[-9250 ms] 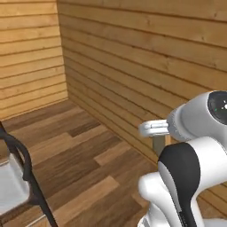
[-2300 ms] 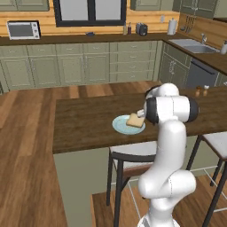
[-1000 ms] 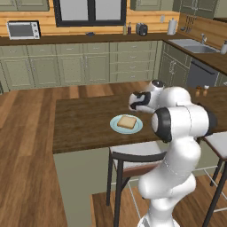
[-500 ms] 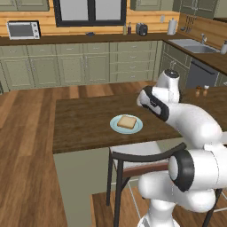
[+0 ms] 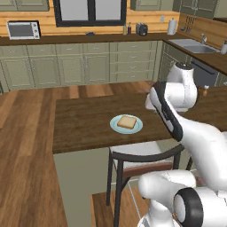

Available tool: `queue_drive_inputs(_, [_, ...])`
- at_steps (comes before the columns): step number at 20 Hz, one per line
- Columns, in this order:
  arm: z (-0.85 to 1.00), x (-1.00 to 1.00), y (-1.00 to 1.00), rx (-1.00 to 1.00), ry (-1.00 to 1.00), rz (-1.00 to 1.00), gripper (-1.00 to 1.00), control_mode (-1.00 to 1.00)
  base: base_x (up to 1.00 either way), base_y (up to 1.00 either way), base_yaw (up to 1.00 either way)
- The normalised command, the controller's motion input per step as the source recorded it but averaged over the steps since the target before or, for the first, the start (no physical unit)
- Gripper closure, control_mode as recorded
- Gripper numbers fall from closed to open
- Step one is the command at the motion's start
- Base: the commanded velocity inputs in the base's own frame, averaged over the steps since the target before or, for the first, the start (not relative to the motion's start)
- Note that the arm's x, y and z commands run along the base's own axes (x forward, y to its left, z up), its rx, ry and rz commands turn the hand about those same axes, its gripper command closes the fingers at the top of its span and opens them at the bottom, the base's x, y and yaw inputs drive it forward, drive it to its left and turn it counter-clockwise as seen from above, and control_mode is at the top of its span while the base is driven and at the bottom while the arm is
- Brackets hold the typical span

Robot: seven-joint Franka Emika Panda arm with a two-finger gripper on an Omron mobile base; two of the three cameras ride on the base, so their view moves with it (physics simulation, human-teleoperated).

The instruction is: Start the toaster. Once the lever pops up, take the bread to the plate on the dining counter.

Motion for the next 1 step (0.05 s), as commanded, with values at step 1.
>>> queue_drive_inputs(1, [0.00,-1.00,0.00,0.00,0.00,-0.05,-1.00,-1.00,0.00,0.00,0.00])
